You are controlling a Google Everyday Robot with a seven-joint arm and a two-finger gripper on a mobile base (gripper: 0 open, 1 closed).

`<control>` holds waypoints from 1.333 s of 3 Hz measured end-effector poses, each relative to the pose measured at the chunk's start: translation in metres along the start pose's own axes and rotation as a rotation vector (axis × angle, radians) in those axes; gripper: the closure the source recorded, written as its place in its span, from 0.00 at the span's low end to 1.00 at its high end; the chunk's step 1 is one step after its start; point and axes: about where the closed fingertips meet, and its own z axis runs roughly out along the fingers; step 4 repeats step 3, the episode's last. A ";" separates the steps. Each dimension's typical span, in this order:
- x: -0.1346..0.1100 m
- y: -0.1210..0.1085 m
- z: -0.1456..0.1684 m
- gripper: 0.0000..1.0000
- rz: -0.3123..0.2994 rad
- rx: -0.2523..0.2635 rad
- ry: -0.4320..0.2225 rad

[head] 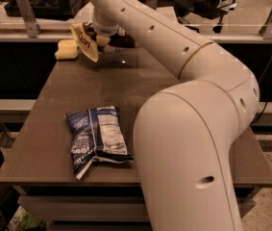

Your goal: Move brown chip bag near sponge

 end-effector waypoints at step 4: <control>0.000 0.004 0.006 0.00 -0.002 -0.009 0.002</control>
Offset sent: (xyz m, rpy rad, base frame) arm 0.0002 0.0009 -0.0028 -0.0018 0.0034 0.0011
